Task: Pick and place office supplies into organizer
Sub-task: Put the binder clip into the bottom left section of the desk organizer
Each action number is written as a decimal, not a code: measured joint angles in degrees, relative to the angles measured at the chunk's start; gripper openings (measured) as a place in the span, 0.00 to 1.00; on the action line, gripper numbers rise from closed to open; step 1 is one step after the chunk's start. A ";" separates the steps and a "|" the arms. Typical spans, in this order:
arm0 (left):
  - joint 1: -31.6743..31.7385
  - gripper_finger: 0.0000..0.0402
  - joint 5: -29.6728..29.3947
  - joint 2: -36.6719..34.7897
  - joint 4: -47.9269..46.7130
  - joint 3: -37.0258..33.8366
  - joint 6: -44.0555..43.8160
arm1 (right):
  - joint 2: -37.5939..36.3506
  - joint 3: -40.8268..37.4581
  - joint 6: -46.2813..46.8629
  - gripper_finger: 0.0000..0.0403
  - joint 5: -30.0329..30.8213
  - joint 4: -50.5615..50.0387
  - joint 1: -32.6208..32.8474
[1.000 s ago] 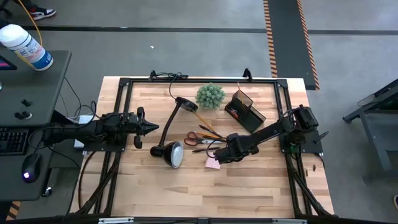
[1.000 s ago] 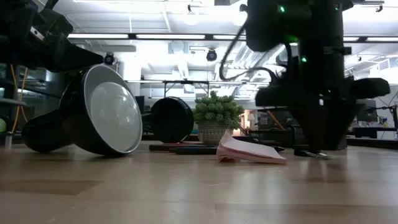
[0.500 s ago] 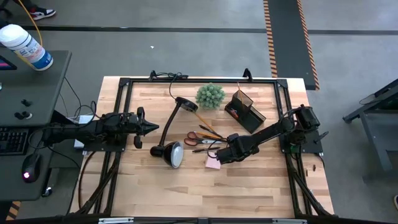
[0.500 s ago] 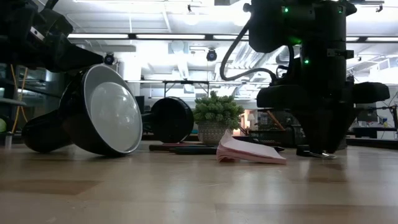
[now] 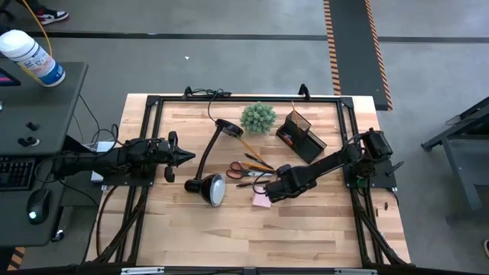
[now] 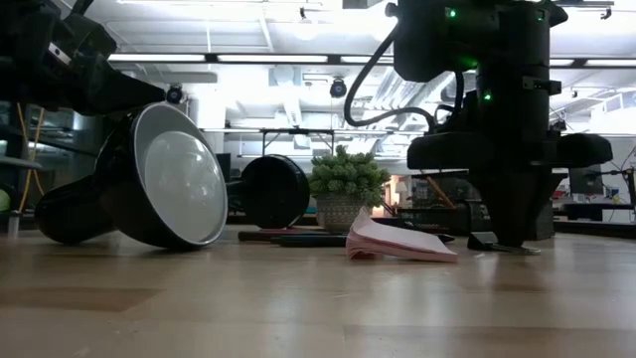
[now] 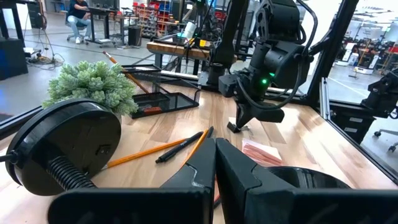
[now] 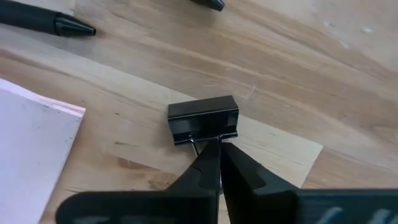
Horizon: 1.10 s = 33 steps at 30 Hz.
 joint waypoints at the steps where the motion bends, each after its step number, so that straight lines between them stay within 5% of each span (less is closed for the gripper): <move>1: -0.01 0.00 0.00 0.00 0.00 0.01 0.00 | 0.02 0.01 -0.56 0.00 0.14 0.07 0.00; 11: -0.01 0.00 0.01 0.00 0.00 0.01 0.01 | 0.35 7.86 -4.66 0.00 4.78 -9.90 -0.57; 23: 0.00 0.00 0.01 0.00 0.00 -0.01 -0.01 | 0.23 20.76 -10.19 0.00 15.22 -36.41 -6.27; 33: 0.00 0.00 0.21 0.00 0.01 0.00 -0.01 | 0.15 22.40 -29.68 0.00 15.63 -31.20 -21.52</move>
